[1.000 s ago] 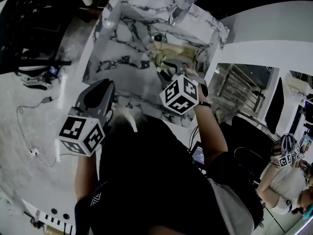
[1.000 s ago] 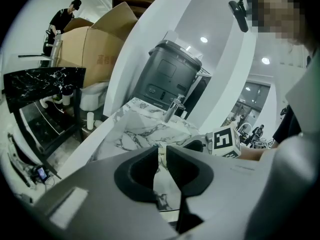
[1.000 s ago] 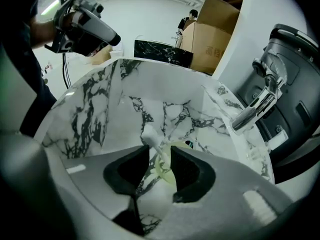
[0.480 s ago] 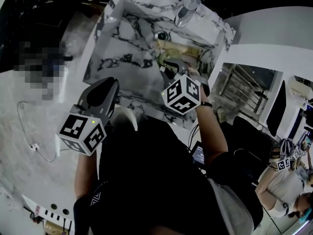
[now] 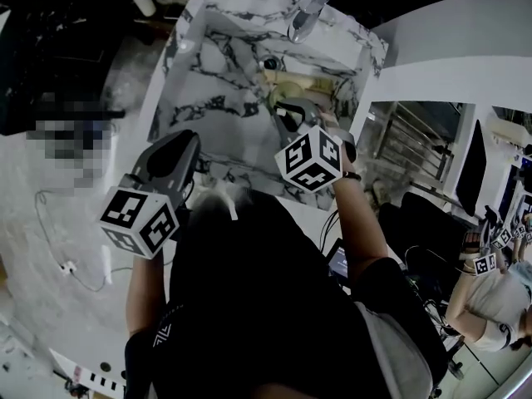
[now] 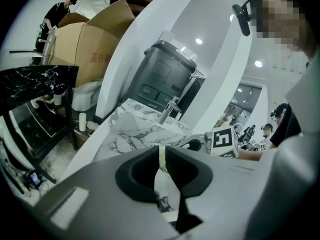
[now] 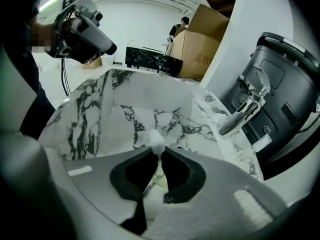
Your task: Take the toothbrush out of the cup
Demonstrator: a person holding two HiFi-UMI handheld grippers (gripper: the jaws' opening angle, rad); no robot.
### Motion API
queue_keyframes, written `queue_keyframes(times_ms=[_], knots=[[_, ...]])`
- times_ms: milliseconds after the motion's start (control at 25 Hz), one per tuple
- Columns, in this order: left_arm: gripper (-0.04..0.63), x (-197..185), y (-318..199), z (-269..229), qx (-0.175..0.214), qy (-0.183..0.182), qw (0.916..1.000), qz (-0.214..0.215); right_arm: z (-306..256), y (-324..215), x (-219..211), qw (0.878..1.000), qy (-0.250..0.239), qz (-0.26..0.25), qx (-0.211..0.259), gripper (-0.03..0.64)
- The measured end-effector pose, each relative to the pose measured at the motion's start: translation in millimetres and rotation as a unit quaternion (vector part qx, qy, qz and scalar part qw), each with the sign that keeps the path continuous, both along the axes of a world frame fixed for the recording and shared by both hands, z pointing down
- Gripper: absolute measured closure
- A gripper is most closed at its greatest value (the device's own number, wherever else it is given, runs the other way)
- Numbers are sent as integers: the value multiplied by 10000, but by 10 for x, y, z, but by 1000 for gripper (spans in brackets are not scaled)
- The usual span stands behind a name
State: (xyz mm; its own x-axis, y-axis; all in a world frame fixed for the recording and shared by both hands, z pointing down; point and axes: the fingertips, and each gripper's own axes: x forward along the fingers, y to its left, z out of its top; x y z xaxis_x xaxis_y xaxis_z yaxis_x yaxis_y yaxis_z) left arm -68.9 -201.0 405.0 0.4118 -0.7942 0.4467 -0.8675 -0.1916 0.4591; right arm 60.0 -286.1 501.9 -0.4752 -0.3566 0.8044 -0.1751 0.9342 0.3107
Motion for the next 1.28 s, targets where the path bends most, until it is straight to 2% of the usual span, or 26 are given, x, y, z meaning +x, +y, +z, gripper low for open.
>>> queue_keyframes(times_ms=[320,760,1280], knots=[[541,-36,21,-193,309,4,9992,253,-316,-4,36,9985,-19,359,416,591],[561,-1,-56,-348,687,-52,9956,641,-828,163,67,9910,-384,913,904,592],[574,-31,-30,-414,884,-97,9923,865,-1235,528,45,9819,-781,1293,1144,592]])
